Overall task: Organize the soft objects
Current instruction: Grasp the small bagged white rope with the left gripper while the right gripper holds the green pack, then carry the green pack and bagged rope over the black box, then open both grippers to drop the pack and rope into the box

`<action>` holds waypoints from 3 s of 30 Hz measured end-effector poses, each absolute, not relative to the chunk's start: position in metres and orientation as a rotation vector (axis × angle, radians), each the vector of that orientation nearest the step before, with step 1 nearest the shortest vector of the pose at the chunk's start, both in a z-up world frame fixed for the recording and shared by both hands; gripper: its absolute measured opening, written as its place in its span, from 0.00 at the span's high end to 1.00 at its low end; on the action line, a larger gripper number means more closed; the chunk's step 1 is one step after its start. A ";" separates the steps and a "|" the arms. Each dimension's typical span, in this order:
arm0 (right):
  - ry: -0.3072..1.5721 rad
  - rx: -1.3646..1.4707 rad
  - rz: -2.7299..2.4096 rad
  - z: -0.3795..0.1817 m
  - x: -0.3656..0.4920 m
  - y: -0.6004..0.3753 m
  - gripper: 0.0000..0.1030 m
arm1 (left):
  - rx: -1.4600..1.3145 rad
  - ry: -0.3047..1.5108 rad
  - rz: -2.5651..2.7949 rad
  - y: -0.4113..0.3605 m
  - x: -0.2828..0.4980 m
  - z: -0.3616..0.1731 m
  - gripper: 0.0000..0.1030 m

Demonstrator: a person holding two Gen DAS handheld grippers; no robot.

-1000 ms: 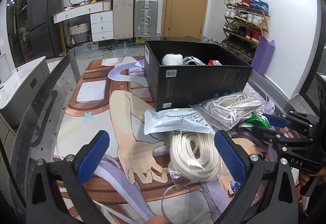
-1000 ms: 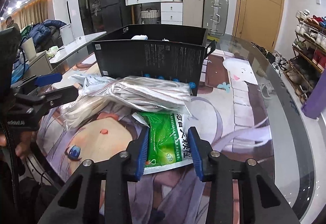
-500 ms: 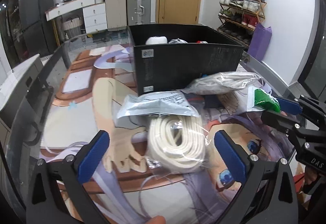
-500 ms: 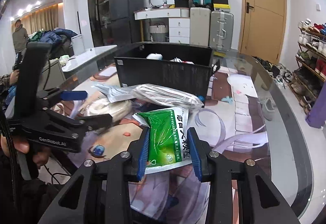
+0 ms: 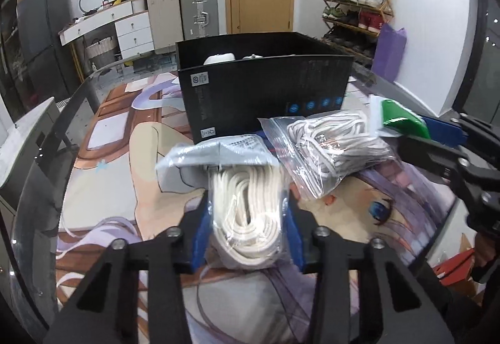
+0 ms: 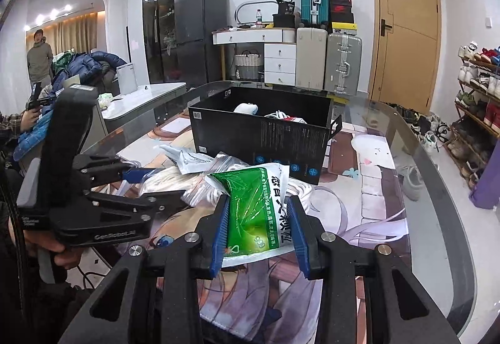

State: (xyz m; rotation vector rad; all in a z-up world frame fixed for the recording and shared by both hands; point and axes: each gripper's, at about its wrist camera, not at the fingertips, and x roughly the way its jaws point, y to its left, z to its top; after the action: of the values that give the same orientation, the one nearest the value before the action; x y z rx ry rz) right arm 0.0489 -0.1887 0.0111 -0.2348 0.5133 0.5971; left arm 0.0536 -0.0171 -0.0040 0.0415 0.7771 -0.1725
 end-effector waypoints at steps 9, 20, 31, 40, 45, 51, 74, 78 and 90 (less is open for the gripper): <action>0.505 -0.203 0.565 0.014 0.053 -0.195 0.65 | -0.020 0.731 -0.204 -0.006 0.029 0.014 0.66; 0.495 -0.177 0.527 0.020 0.054 -0.199 0.65 | -0.040 0.634 -0.203 0.001 0.014 0.048 0.66; 0.470 -0.163 0.521 0.040 0.062 -0.195 0.65 | -0.065 0.580 -0.191 0.005 0.029 0.067 0.66; 0.447 -0.169 0.514 0.060 0.082 -0.185 0.65 | -0.061 0.555 -0.164 0.006 0.063 0.076 0.66; 0.464 -0.180 0.513 0.066 0.101 -0.178 0.65 | -0.047 0.569 -0.164 0.005 0.085 0.079 0.66; 0.504 -0.176 0.497 0.069 0.128 -0.170 0.65 | -0.006 0.613 -0.164 -0.002 0.111 0.079 0.66; 0.578 -0.235 0.516 0.061 0.209 -0.135 0.65 | 0.048 0.688 -0.160 -0.017 0.172 0.058 0.65; 0.586 -0.256 0.518 0.057 0.216 -0.127 0.65 | 0.053 0.722 -0.169 -0.021 0.180 0.052 0.65; 0.609 -0.290 0.512 0.041 0.234 -0.115 0.64 | 0.082 0.730 -0.147 -0.022 0.183 0.046 0.64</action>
State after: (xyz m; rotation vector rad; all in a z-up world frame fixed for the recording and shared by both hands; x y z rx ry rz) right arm 0.2337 -0.1153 0.0412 -0.2902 0.6094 0.5121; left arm 0.1834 -0.0222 0.0461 0.0817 0.7302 -0.1471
